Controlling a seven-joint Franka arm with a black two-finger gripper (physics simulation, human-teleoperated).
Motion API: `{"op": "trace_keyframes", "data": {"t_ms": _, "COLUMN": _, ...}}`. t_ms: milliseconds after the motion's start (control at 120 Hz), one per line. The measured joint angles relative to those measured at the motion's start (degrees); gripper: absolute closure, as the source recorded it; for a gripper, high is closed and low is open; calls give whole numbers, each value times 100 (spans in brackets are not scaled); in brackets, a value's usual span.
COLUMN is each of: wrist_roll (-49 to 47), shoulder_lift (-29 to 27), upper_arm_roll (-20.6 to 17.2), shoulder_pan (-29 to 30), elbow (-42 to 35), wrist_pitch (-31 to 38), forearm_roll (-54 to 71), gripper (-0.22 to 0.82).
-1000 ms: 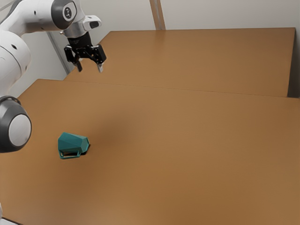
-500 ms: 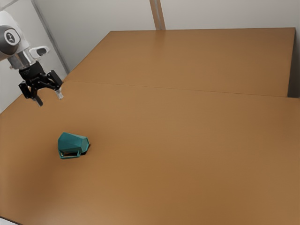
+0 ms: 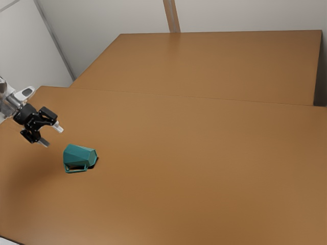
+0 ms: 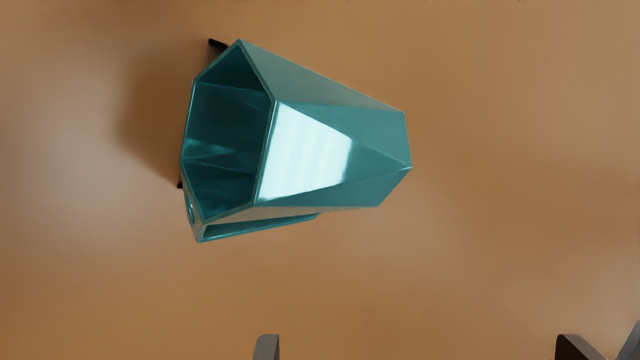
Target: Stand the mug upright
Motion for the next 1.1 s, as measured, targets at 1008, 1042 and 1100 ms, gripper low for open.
{"op": "trace_keyframes", "data": {"t_ms": 1008, "wrist_roll": 3209, "shoulder_lift": 1251, "upper_arm_roll": -162, "shoulder_pan": 255, "elbow": 202, "wrist_pitch": 286, "forearm_roll": -900, "gripper": 0}}
{"op": "trace_keyframes", "data": {"t_ms": 1042, "wrist_roll": 3256, "shoulder_lift": 1266, "upper_arm_roll": -182, "shoulder_pan": 253, "elbow": 199, "wrist_pitch": 301, "forearm_roll": -976, "gripper": 0}}
{"op": "trace_keyframes", "data": {"t_ms": 1100, "wrist_roll": 3331, "shoulder_lift": 1296, "upper_arm_roll": -219, "shoulder_pan": 248, "elbow": 186, "wrist_pitch": 322, "forearm_roll": -1108, "gripper": 0}}
